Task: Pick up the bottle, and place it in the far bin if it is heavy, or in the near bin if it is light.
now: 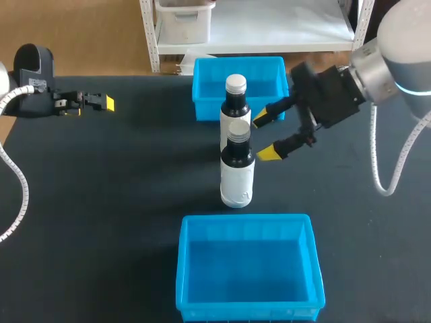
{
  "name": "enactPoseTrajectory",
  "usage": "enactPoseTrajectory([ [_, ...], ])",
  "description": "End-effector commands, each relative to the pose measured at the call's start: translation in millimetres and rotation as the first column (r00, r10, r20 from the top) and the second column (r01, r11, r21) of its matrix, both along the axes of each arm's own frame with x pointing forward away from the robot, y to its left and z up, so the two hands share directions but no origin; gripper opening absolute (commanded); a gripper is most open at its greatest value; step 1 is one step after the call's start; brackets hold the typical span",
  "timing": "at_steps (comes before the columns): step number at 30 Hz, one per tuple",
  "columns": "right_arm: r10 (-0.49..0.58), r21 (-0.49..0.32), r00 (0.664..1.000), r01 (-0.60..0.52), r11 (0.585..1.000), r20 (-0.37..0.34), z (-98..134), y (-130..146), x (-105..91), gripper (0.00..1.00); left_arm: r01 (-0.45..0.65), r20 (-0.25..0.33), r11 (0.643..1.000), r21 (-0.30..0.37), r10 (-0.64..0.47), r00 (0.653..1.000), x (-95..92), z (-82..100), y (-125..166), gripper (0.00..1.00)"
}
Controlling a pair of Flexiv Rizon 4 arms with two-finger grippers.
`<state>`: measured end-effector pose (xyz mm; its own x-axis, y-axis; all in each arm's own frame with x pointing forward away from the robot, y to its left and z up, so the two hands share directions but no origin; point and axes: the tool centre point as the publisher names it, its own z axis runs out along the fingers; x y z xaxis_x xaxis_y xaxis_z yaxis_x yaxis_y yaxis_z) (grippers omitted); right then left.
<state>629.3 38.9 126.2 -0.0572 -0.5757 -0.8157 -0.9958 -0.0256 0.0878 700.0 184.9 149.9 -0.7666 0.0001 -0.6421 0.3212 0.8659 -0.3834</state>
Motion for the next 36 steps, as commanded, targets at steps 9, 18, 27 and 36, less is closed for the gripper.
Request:
enactPoseTrajectory([
  [9,0.015,0.012,1.000,-0.015,1.000,-0.017,-4,22,-6.0,1.00,0.000,0.000,1.000,0.000,0.000,1.000,0.0,0.0,0,1.00],
  [18,0.026,0.001,1.000,-0.026,1.000,-0.013,-5,36,-6.8,1.00,0.000,0.000,1.000,0.000,0.000,1.000,0.0,0.0,0,1.00],
  [27,0.033,-0.017,0.999,-0.034,0.999,-0.018,-6,45,-10.1,1.00,0.000,0.000,1.000,0.000,0.000,1.000,0.0,0.0,0,1.00],
  [36,0.032,-0.019,0.999,-0.032,0.999,-0.015,-6,48,-10.3,1.00,0.000,0.000,1.000,0.000,0.000,1.000,0.0,0.0,0,1.00],
])
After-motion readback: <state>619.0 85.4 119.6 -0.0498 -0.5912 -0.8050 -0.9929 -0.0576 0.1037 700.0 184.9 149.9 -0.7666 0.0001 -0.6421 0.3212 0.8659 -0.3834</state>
